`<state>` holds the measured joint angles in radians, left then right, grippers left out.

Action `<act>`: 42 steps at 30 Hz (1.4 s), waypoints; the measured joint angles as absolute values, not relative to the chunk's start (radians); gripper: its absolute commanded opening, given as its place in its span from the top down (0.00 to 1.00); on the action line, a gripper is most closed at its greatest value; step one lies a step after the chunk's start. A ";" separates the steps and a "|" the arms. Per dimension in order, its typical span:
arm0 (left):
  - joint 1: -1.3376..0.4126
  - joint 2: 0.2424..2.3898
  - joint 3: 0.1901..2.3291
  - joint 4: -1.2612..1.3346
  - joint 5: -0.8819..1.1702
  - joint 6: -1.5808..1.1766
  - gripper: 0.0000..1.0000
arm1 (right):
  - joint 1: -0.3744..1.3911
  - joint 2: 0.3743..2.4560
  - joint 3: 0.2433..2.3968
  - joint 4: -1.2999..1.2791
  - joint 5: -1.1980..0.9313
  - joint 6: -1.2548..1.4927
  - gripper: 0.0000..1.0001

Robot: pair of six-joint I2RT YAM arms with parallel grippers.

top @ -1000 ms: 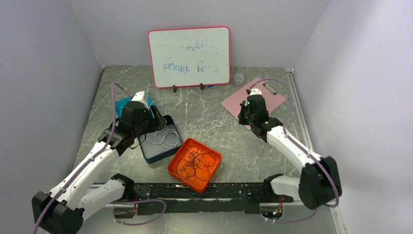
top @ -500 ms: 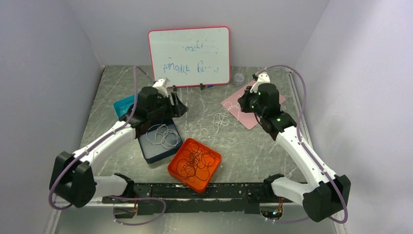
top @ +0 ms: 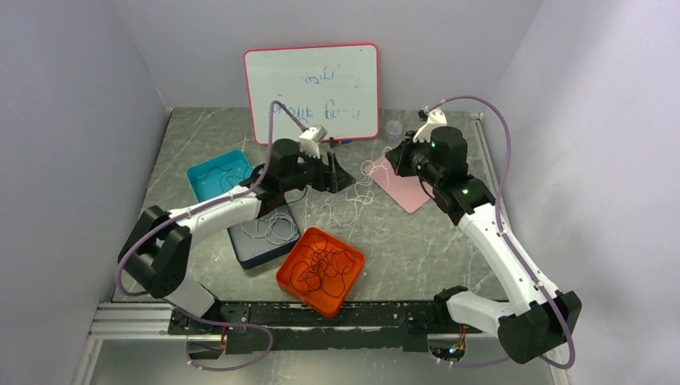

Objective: Untangle the cables

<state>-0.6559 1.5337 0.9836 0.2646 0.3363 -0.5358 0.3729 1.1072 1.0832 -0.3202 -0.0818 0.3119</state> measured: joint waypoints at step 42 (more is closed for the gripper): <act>-0.743 2.048 1.213 0.469 0.253 -0.513 0.59 | 0.373 1.021 1.350 -0.321 -0.187 0.449 1.00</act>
<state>-0.7425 2.0483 1.2129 0.4690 0.2535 -0.5129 0.3725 1.0206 1.3499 -0.3210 -0.1867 0.4488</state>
